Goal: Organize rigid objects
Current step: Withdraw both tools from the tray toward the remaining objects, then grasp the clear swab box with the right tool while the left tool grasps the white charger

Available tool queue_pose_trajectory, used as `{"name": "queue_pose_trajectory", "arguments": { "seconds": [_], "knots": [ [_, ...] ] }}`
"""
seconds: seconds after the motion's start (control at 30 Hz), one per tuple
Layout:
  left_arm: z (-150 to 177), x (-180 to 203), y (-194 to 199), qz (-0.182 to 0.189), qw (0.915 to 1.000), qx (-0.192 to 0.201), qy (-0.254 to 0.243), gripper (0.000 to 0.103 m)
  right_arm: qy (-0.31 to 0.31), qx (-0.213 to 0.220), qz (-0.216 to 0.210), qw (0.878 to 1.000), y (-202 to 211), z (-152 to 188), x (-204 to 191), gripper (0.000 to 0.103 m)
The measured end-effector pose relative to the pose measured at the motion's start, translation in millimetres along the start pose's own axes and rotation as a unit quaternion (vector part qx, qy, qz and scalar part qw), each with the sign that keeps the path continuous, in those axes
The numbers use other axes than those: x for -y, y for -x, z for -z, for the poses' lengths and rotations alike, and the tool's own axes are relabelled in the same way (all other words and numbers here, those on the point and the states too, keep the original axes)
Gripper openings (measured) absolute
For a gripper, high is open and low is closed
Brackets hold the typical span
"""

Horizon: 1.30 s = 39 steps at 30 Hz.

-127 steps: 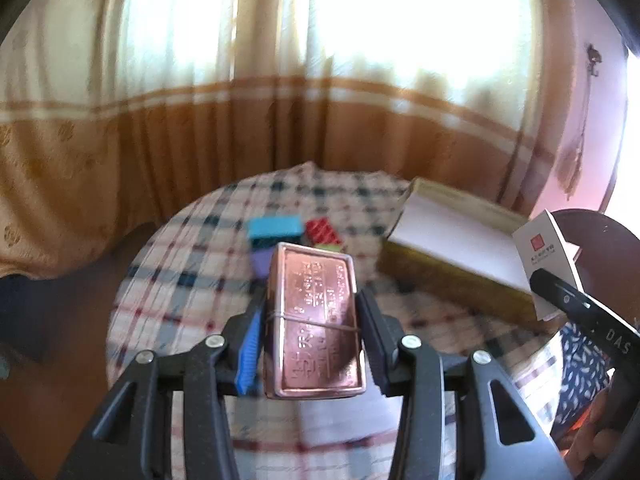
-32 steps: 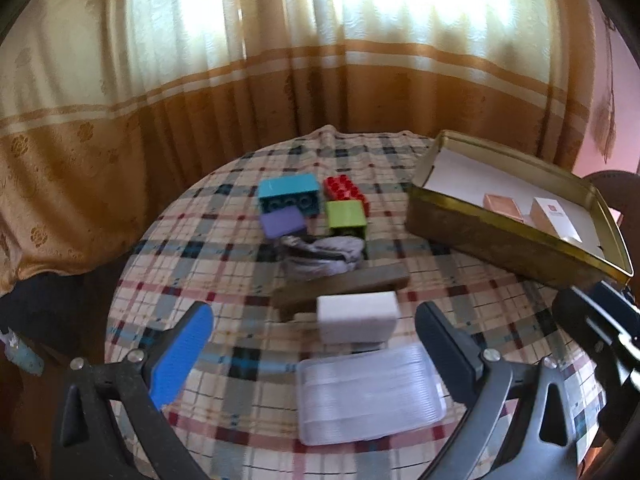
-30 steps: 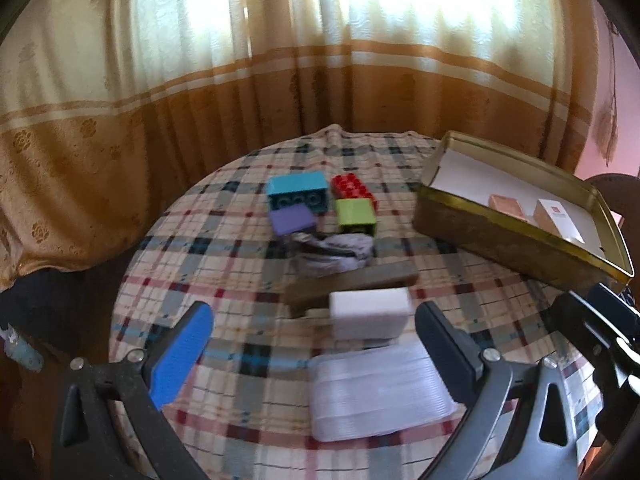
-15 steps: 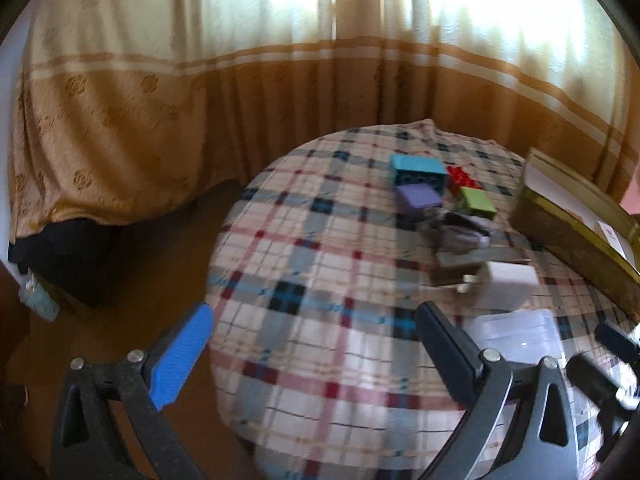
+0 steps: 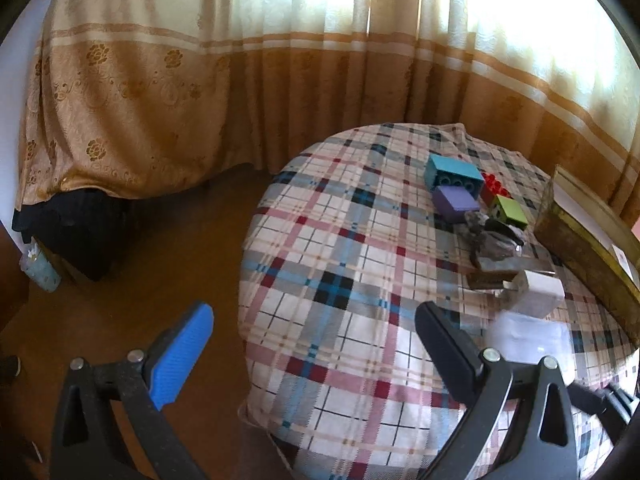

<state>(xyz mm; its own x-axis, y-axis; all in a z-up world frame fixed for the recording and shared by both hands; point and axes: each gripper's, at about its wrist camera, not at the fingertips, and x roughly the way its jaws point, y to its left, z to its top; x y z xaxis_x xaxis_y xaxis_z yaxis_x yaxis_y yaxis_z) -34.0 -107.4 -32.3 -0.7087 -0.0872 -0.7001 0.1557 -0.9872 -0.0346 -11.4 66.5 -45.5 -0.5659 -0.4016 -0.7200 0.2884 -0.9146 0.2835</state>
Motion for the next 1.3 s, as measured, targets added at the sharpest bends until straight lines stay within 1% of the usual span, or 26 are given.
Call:
{"name": "queue_pose_trajectory", "arguments": {
  "seconds": [0.03, 0.1, 0.13, 0.17, 0.27, 0.37, 0.43, 0.5, 0.57, 0.63, 0.73, 0.8, 0.87, 0.9, 0.93, 1.0, 1.1, 1.2, 1.3],
  "knots": [
    [-0.2, -0.8, 0.7, -0.001, 1.0000, 0.001, 0.000, 0.102, -0.007, -0.004, -0.042, 0.999, -1.1, -1.1, -1.4, 0.082],
    [-1.5, -4.0, 2.3, -0.005, 1.0000, 0.005, 0.000, 0.102, -0.027, -0.010, -0.099, 0.995, -2.6, -3.7, -2.2, 0.082],
    [-2.2, -5.7, 2.9, -0.006, 1.0000, 0.007, 0.002, 0.102, -0.032, -0.011, -0.114, 0.993, -3.1, -5.8, -2.3, 0.082],
    [-3.1, -7.8, 3.1, -0.007, 0.9999, 0.008, 0.004, 0.102, -0.033, -0.009, -0.118, 0.992, -1.8, -7.7, -1.4, 0.082],
    [-4.8, -15.6, 2.9, -0.010, 0.9998, 0.008, 0.014, 0.102, -0.016, 0.017, -0.061, 0.998, 7.2, -15.7, 3.9, 0.082],
    [-4.8, -19.2, 1.2, -0.011, 0.9997, 0.005, 0.022, 0.102, -0.004, 0.033, -0.022, 0.999, 12.4, -23.3, 10.7, 0.082],
    [-4.2, -19.7, 0.7, -0.008, 0.9996, 0.002, 0.026, 0.102, 0.025, 0.035, -0.004, 0.999, 7.4, -29.9, 8.0, 0.082],
    [-4.0, -18.8, 1.9, -0.009, 0.9997, 0.003, 0.022, 0.102, 0.048, 0.021, 0.000, 0.999, 0.0, -34.1, 7.5, 0.082],
    [-4.5, -18.3, 3.6, -0.012, 0.9997, 0.007, 0.018, 0.102, 0.063, -0.009, -0.003, 0.998, -16.6, -39.2, 2.3, 0.082],
    [-5.7, -19.6, 5.0, -0.014, 0.9997, 0.010, 0.017, 0.102, 0.072, -0.022, -0.012, 0.997, -28.2, -42.2, -2.8, 0.082],
    [-6.4, -22.3, 4.1, -0.015, 0.9996, 0.007, 0.021, 0.102, 0.079, -0.038, 0.003, 0.996, -43.2, -45.3, -8.5, 0.082],
    [-6.1, -22.9, 3.0, -0.015, 0.9996, 0.005, 0.022, 0.102, 0.085, -0.042, -0.001, 0.995, -45.2, -43.8, -11.8, 0.082],
    [-6.0, -21.5, 2.8, -0.013, 0.9997, 0.004, 0.021, 0.102, 0.098, -0.044, 0.008, 0.994, -45.6, -42.0, -14.8, 0.080],
    [-5.9, -20.1, 3.0, -0.013, 0.9997, 0.004, 0.019, 0.102, 0.105, -0.045, 0.014, 0.993, -46.0, -41.1, -16.7, 0.075],
    [-5.6, -18.9, 3.3, -0.013, 0.9998, 0.004, 0.018, 0.102, 0.119, -0.046, 0.032, 0.991, -45.8, -39.3, -19.0, 0.067],
    [-4.8, -15.8, 4.2, -0.011, 0.9998, 0.004, 0.014, 0.102, 0.134, -0.047, 0.054, 0.988, -44.7, -37.5, -20.5, 0.061],
    [-3.7, -13.0, 4.5, -0.009, 0.9999, 0.002, 0.011, 0.102, 0.116, -0.041, 0.045, 0.991, -38.2, -34.8, -13.5, 0.058],
    [-3.3, -9.2, 5.9, -0.001, 1.0000, 0.002, 0.008, 0.102, 0.084, -0.034, 0.030, 0.995, -30.1, -32.0, -3.9, 0.057],
    [-3.0, -1.3, 9.6, 0.007, 0.9999, 0.008, -0.002, 0.102, 0.022, -0.021, -0.010, 0.999, -13.4, -25.3, 16.0, 0.057]
  ]
}}
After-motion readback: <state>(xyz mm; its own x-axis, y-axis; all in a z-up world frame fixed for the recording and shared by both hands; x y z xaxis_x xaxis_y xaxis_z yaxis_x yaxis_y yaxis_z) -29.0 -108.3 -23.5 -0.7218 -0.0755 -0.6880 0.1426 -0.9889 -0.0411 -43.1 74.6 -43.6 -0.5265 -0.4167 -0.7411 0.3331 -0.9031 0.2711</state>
